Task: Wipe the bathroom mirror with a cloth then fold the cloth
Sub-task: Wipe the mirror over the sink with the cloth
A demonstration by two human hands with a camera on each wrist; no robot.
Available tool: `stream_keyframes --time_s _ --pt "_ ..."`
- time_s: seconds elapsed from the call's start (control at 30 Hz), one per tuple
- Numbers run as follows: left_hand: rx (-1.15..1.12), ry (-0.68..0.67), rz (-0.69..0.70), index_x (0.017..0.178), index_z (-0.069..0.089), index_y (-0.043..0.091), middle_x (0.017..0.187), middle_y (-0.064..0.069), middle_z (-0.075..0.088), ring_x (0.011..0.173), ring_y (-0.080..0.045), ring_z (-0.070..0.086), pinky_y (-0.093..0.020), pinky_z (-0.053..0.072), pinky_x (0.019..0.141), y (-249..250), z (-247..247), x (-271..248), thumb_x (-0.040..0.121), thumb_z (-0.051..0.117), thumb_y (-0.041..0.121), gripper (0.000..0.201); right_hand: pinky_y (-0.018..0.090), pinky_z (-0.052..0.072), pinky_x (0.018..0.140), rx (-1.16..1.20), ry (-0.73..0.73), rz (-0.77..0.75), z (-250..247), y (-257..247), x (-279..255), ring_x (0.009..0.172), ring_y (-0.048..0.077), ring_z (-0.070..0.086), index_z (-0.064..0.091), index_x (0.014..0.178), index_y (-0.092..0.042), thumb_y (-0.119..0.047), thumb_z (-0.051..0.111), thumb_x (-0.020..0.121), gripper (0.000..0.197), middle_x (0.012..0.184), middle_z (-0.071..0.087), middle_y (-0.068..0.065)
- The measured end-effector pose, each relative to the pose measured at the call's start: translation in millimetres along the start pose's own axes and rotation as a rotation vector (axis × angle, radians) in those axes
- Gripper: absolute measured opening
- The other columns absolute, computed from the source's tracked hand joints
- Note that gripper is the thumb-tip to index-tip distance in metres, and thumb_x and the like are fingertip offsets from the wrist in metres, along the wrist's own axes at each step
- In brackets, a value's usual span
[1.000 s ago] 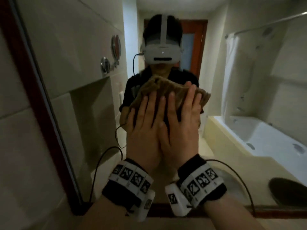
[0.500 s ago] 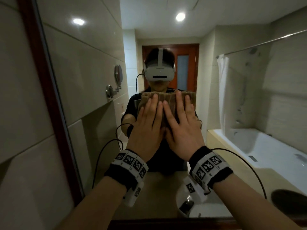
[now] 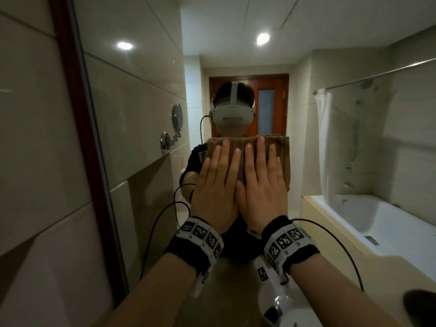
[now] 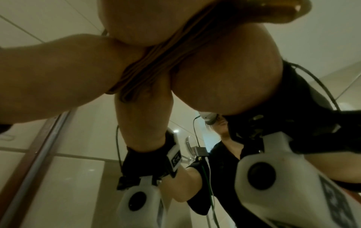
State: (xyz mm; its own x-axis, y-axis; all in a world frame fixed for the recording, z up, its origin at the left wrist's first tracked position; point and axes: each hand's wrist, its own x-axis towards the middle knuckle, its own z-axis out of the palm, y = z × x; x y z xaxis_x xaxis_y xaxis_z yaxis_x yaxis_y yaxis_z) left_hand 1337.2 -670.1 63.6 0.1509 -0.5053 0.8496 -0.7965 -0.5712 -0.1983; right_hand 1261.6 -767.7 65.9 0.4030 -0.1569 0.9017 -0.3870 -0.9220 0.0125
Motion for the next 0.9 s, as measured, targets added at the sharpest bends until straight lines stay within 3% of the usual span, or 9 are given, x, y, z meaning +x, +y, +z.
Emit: stream_keyframes --time_s 0.17,0.27,0.4,0.57,0.7,0.8,0.9 --pt "0.039 0.033 0.008 0.157 0.005 0.007 0.163 -0.017 -0.003 0.152 -0.028 0.001 -0.043 0.01 0.124 -19 -10 9 0.1 0.033 0.035 0.069 0.042 -0.002 0.12 -0.016 -0.012 -0.017 -5 -14 15 0.148 0.029 -0.007 0.003 0.154 -0.009 -0.039 0.033 0.095 0.073 0.16 -0.005 0.016" --pt "0.024 0.042 -0.033 0.156 -0.003 0.011 0.163 -0.014 -0.008 0.152 -0.025 -0.004 -0.039 0.002 0.124 -43 -15 9 0.1 0.038 0.035 0.073 0.041 -0.002 0.12 -0.037 -0.027 -0.054 -5 -36 29 0.148 0.029 -0.006 0.003 0.154 -0.009 -0.041 0.032 0.095 0.073 0.16 -0.005 0.016" --pt "0.015 0.04 -0.091 0.157 0.003 0.009 0.164 -0.015 -0.003 0.152 -0.027 -0.002 -0.045 0.011 0.124 -87 -26 -1 0.099 0.03 0.034 0.068 0.041 -0.006 0.119 0.012 -0.048 -0.125 2 -81 45 0.147 0.028 -0.012 -0.001 0.154 -0.01 -0.04 0.031 0.097 0.072 0.16 -0.012 0.014" --pt "0.095 0.0 -0.233 0.154 -0.001 0.003 0.162 -0.024 0.0 0.151 -0.034 0.001 -0.047 0.016 0.122 -158 -46 -21 0.097 0.021 0.032 0.067 0.042 -0.003 0.12 0.061 -0.028 -0.288 13 -155 69 0.148 0.03 -0.007 0.008 0.154 -0.009 -0.037 0.032 0.099 0.066 0.16 -0.002 0.015" --pt "0.156 -0.04 -0.263 0.154 -0.001 -0.002 0.161 -0.026 -0.001 0.151 -0.035 0.001 -0.045 0.017 0.122 -187 -52 -25 0.101 0.009 0.029 0.061 0.043 0.001 0.12 0.078 -0.009 -0.283 18 -186 83 0.148 0.031 -0.005 0.011 0.153 -0.007 -0.033 0.034 0.098 0.065 0.16 0.0 0.016" --pt "0.202 -0.089 -0.279 0.152 -0.007 -0.005 0.16 -0.029 -0.01 0.149 -0.041 -0.012 -0.048 0.003 0.123 -180 -49 -17 0.1 -0.01 0.034 0.065 0.042 0.002 0.12 0.074 -0.027 -0.329 15 -179 92 0.148 0.029 -0.006 0.01 0.154 -0.008 -0.033 0.033 0.096 0.067 0.161 -0.002 0.014" --pt "0.253 -0.093 -0.318 0.15 -0.011 -0.009 0.157 -0.032 -0.017 0.145 -0.046 -0.022 -0.053 -0.004 0.122 -179 -45 -2 0.104 0.009 0.03 0.063 0.042 0.0 0.12 0.057 -0.063 -0.386 5 -170 113 0.148 0.026 -0.01 0.005 0.154 -0.012 -0.036 0.029 0.095 0.068 0.161 -0.007 0.011"
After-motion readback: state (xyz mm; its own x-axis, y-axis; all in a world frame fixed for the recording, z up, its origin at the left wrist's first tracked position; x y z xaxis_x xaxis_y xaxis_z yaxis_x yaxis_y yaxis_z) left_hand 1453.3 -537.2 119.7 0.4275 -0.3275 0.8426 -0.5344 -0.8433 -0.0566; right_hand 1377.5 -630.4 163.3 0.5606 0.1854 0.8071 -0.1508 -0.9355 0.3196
